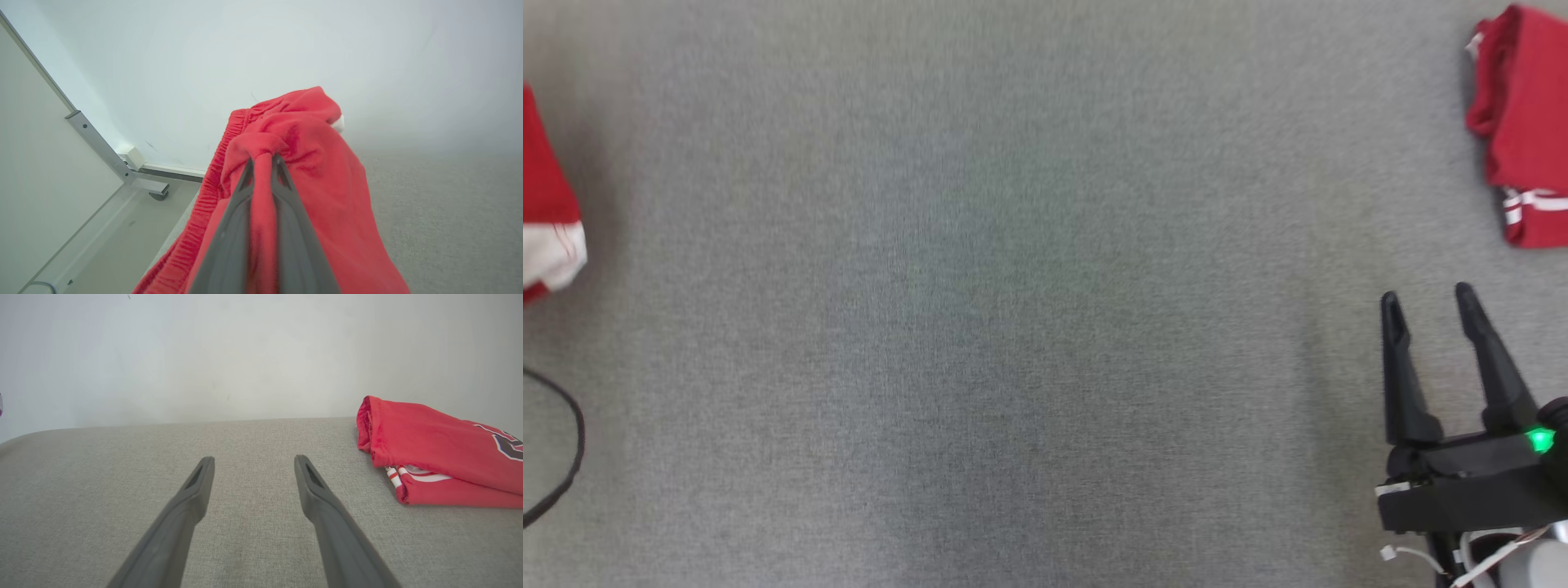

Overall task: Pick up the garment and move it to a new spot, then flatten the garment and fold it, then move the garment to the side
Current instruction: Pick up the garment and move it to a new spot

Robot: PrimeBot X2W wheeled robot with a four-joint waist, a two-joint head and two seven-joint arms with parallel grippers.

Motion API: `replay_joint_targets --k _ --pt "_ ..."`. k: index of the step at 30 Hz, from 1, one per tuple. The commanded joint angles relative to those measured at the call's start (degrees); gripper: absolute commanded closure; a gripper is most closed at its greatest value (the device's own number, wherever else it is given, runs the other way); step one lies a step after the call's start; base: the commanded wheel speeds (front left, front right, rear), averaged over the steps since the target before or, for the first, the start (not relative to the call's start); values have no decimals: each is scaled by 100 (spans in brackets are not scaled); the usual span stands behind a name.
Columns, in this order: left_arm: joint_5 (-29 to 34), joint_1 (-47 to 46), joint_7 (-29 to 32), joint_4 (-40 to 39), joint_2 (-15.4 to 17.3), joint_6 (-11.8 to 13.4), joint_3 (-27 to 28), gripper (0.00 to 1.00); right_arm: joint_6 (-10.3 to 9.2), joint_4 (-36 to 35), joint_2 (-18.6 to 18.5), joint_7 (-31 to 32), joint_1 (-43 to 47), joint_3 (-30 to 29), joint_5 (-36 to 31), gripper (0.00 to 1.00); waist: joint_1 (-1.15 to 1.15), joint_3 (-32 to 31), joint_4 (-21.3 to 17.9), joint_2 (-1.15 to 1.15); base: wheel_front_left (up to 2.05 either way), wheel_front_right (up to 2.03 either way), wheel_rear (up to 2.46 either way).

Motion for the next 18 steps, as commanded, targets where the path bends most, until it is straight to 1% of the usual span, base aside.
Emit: replay_joint_targets --k 1,3,7,13,14,15,18 --pt "66 -91 -37 -188 30 -34 -56 100 -15 89 55 -76 -18 42 52 0 0 -319 -139 0 0 0 0" --pt "131 -146 -12 -520 40 -45 -159 100 -15 234 123 -160 4 92 90 0 0 -462 -230 0 0 0 0" --pt "218 -258 155 -1241 39 -151 -386 100 -15 532 234 -330 21 170 146 0 0 -699 -479 0 0 0 0" --pt "256 -551 595 -2260 -214 -248 -848 100 -15 903 373 -521 48 261 220 0 0 -955 -964 0 0 0 0" --pt "256 -551 595 -2260 -214 -248 -848 100 -15 903 373 -521 48 261 220 0 0 -955 -964 0 0 0 0" --pt "280 -600 656 -2383 -258 -275 -936 100 -15 963 390 -553 49 272 241 0 0 -994 -1051 0 0 0 0" --pt "265 -748 822 -2659 -469 -325 -1208 100 -15 1104 450 -616 68 298 272 0 0 -1094 -1286 0 0 0 0"
